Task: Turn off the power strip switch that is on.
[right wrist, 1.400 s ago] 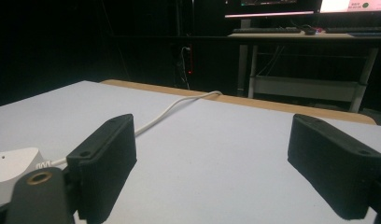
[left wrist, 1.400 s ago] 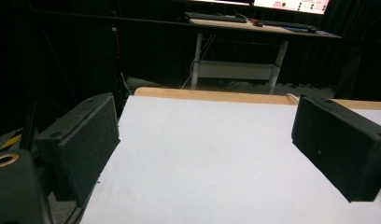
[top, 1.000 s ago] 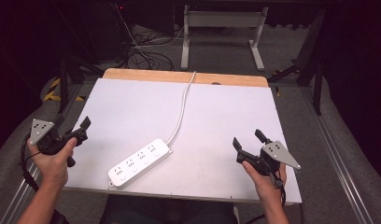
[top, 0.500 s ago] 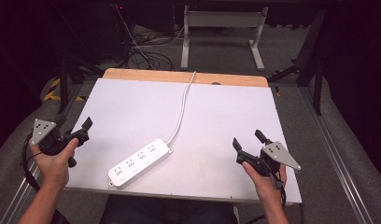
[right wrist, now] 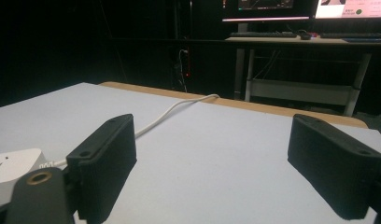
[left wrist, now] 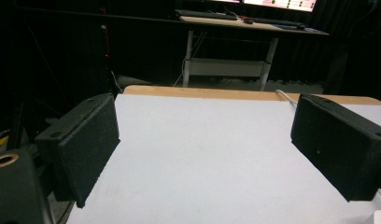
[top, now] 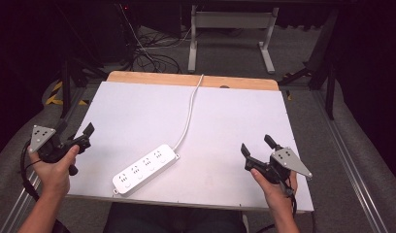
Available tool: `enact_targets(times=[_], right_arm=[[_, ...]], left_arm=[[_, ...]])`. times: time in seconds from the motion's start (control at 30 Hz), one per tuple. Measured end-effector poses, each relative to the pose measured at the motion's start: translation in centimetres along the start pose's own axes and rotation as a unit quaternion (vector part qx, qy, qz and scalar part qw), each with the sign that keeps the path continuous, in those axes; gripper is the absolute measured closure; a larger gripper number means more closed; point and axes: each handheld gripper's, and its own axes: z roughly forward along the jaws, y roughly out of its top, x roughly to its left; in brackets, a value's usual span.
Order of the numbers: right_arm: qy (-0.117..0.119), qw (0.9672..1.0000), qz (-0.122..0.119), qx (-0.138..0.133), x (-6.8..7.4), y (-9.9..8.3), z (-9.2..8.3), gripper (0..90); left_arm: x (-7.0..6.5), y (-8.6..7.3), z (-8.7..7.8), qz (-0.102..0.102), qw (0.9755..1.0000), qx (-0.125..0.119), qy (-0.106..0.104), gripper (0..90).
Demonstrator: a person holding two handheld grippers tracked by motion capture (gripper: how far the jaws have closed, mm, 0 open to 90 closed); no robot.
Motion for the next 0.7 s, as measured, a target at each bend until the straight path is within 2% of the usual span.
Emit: enact_targets(times=[0.7], right_arm=[[0.003,1.0000,-0.003,-0.001,0.05,0.01,0.26,15.9]], left_arm=[[-0.07,-0.09,0.01,0.001,1.0000,0.000,-0.002,8.5]])
